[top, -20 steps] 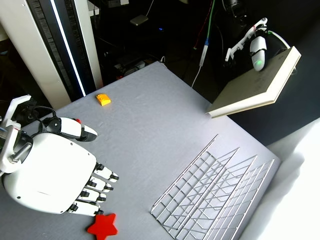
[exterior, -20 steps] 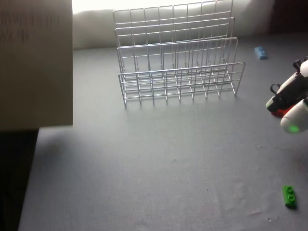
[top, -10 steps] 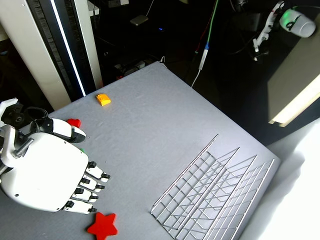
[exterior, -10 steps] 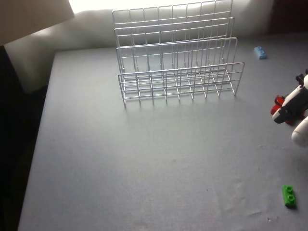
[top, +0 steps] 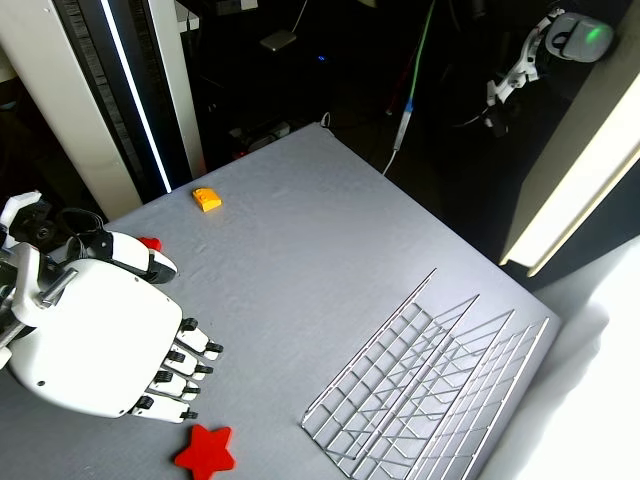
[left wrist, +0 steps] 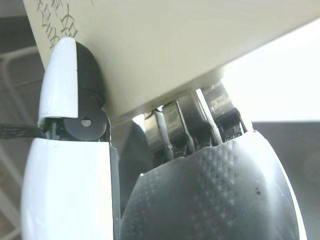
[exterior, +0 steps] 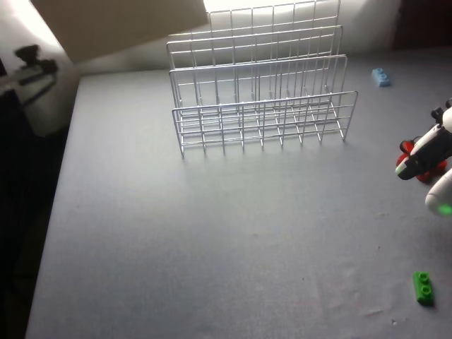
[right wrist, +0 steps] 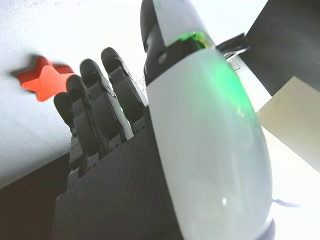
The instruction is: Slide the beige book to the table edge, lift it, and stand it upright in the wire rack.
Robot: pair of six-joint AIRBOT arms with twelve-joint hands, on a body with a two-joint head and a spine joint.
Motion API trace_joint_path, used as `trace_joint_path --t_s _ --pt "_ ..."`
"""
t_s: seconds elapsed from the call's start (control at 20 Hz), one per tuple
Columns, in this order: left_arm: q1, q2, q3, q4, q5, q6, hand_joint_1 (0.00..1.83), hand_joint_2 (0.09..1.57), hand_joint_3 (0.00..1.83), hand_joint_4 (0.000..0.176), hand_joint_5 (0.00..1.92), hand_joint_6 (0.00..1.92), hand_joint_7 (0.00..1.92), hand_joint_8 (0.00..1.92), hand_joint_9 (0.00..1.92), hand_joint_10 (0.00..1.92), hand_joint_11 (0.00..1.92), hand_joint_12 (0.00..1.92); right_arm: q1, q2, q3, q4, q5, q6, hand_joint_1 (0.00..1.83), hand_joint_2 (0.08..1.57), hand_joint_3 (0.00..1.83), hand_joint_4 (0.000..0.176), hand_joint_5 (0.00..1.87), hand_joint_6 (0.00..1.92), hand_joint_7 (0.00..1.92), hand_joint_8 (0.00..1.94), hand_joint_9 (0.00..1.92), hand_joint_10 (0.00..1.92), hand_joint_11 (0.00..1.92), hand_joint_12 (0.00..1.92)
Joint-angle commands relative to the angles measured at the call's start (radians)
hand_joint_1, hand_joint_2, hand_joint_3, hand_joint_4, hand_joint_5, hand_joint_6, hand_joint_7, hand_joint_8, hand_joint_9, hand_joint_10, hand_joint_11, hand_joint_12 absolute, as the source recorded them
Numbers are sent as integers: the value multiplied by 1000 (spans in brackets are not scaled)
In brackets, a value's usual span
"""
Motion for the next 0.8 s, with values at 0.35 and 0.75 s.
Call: trace_joint_path --t_s 0.35,0.75 --pt "-18 -101 22 -22 -119 -11 1482 1181 0 0 770 1184 706 1293 778 1217 729 1590 31 -3 -5 -35 -52 6 243 1194 0 0 253 3 289 4 299 4 0 806" --pt "-32 -199 85 81 -128 -19 1476 1206 0 0 757 1226 614 1344 711 1318 710 1623 24 -27 -5 -35 -52 7 228 1195 2 0 275 0 292 0 302 0 0 833"
